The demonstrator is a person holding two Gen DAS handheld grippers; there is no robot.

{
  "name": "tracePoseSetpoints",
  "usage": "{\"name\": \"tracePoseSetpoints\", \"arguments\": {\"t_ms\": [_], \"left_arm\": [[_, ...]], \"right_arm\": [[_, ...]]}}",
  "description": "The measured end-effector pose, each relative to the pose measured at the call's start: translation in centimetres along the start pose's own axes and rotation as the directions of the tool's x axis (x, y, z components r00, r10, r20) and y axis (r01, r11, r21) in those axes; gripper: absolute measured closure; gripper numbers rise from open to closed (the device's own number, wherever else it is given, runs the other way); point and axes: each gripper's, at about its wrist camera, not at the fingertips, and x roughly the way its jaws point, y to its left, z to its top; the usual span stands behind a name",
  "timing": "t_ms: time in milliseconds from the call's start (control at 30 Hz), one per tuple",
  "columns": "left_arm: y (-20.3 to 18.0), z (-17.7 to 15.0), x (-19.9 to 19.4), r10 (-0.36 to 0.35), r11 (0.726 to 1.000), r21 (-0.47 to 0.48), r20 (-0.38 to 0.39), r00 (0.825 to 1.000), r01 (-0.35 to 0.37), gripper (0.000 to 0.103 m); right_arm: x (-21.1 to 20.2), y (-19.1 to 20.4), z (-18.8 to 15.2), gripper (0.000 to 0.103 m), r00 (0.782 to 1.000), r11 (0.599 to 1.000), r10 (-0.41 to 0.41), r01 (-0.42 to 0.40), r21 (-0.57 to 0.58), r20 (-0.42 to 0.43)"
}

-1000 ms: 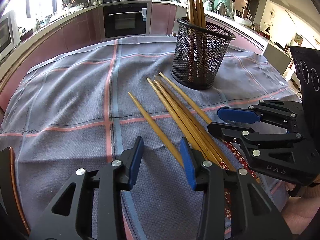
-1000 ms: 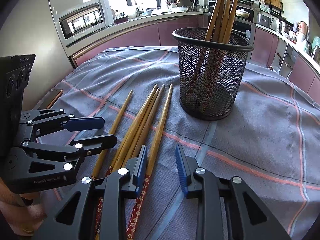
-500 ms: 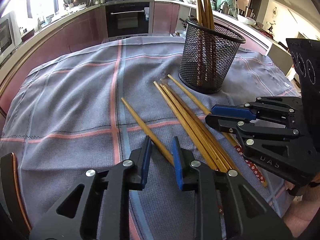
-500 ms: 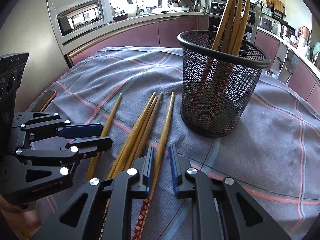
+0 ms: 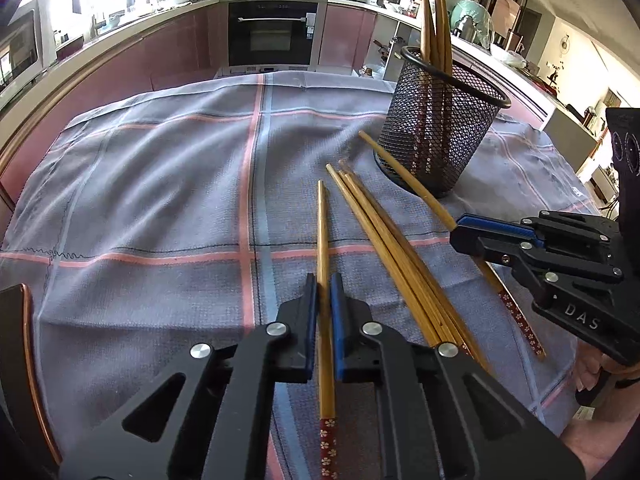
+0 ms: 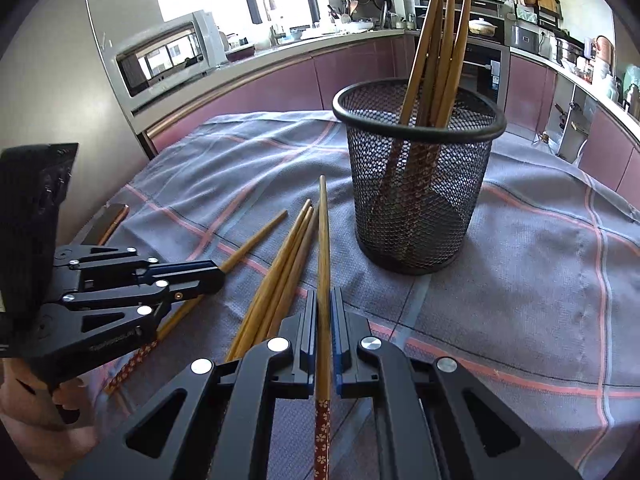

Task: Organize utensils
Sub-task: 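Lift the left tool's chopstick upright over the cup while the right tool lifts its own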

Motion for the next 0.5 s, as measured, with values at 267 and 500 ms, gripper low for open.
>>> {"name": "tracePoseSetpoints", "arguments": {"t_ms": [267,500], "left_arm": [[0.3,0.1,-1.5,-0.027,1.0,-0.008,0.023,0.999,0.027,0.096],[0.4,0.6,-3.7,-0.085,0.996,-0.015,0.065,0.994,0.086,0.096]], "right_arm": [[-2.6,-0.2,-0.1,0.098,0.996,0.998,0.069,-0.069,0.005,0.064],[-4.8,-0.4,0.1,0.098,0.989,0.996,0.088,-0.09,0.014,0.121]]}}
